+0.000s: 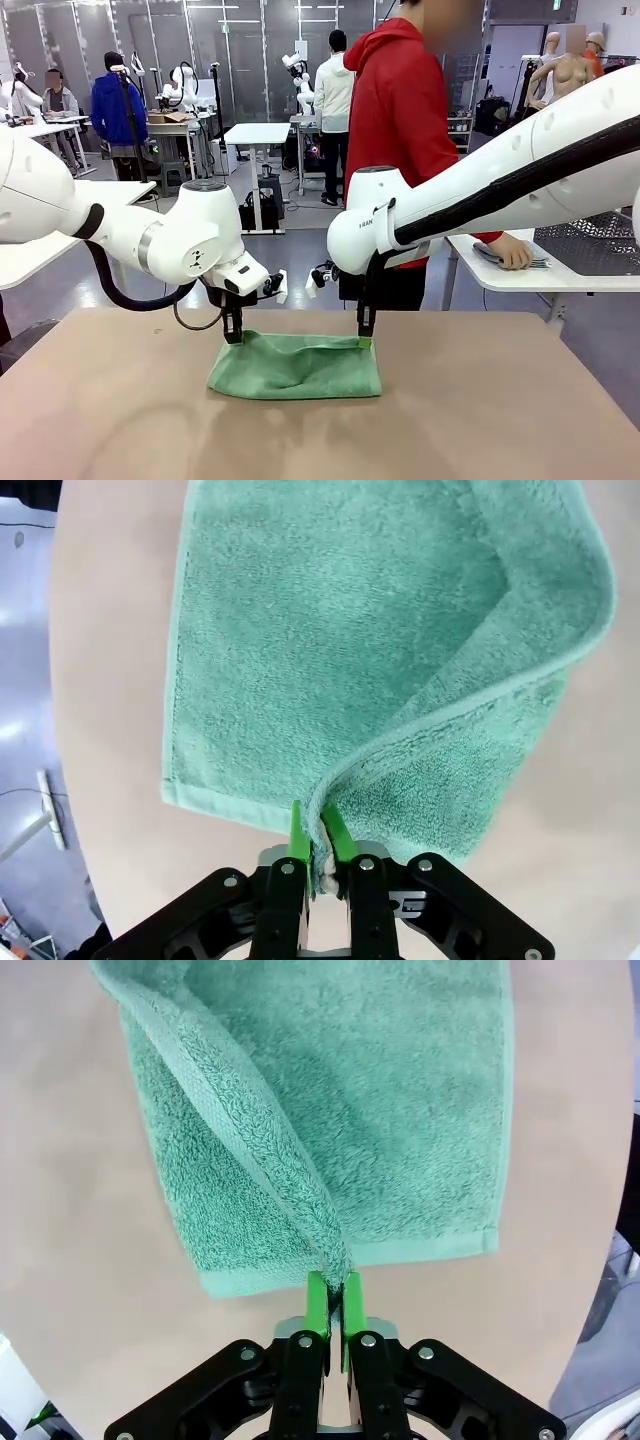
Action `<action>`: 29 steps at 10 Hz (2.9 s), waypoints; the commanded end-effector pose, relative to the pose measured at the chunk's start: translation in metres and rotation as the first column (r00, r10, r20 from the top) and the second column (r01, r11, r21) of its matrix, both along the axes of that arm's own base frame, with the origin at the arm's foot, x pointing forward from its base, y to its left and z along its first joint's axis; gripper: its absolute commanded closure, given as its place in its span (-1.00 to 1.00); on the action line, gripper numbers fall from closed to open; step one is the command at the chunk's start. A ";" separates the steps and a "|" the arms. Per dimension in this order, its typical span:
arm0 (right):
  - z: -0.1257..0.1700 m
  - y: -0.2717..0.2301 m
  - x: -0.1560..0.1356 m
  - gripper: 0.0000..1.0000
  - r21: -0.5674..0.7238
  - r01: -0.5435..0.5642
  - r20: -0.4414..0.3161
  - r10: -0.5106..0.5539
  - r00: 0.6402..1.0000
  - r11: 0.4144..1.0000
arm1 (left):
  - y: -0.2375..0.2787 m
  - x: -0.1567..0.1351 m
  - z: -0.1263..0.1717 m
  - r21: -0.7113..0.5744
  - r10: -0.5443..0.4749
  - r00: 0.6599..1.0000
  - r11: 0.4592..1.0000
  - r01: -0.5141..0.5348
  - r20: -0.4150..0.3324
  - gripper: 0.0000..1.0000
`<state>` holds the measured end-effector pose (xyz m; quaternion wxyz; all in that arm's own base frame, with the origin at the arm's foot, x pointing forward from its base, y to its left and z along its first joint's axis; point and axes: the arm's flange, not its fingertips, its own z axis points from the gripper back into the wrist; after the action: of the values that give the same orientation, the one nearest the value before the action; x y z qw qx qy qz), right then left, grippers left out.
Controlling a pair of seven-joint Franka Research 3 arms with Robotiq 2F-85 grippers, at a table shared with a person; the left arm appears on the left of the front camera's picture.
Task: Fold the towels and place them in the basket.
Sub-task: When a person lays out a Towel with hook on the table, fold it in half twice.
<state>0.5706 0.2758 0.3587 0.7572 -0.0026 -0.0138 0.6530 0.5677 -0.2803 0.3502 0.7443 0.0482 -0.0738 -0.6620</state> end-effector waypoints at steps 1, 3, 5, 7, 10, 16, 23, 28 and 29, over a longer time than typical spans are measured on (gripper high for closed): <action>-0.004 0.002 0.016 0.86 0.001 -0.009 0.028 0.009 1.000 1.000 | -0.004 0.012 -0.003 0.042 0.055 0.998 0.998 -0.056 0.018 0.86; -0.007 0.001 0.023 0.86 -0.011 0.008 0.047 -0.008 0.999 1.000 | 0.000 0.018 -0.007 0.057 0.094 0.995 0.994 -0.095 0.023 0.86; -0.011 -0.002 0.026 0.86 -0.015 0.011 0.055 -0.010 0.998 1.000 | 0.004 0.022 -0.015 0.037 0.094 0.995 0.995 -0.095 0.045 0.86; -0.015 -0.005 0.032 0.86 -0.017 0.010 0.060 -0.009 0.998 1.000 | 0.006 0.030 -0.019 0.029 0.086 0.993 0.996 -0.089 0.075 0.86; -0.021 -0.013 0.038 0.86 -0.015 0.043 0.065 -0.042 0.997 0.999 | 0.008 0.036 -0.023 0.035 0.127 0.990 0.991 -0.130 0.067 0.86; -0.028 -0.017 0.044 0.86 0.002 0.065 0.073 -0.065 0.995 0.998 | 0.017 0.040 -0.033 0.027 0.151 0.987 0.988 -0.153 0.061 0.86; -0.013 -0.020 0.037 0.00 0.061 0.023 0.140 -0.031 0.990 0.998 | 0.043 0.039 -0.020 0.007 0.128 0.986 0.992 -0.130 0.110 -0.56; 0.075 -0.061 -0.062 -0.72 0.140 0.150 -0.094 -0.138 0.986 0.979 | 0.126 -0.019 0.063 0.007 -0.082 0.996 0.997 0.082 0.031 -0.89; 0.090 -0.064 -0.082 -0.72 0.179 0.207 -0.112 -0.189 0.976 0.962 | 0.136 -0.025 0.076 -0.039 -0.134 0.991 0.990 0.135 0.009 -0.89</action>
<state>0.5121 0.2267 0.4352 0.8041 0.0788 -0.0268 0.5886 0.5597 -0.1636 0.4070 0.7140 0.0668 -0.0977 -0.6901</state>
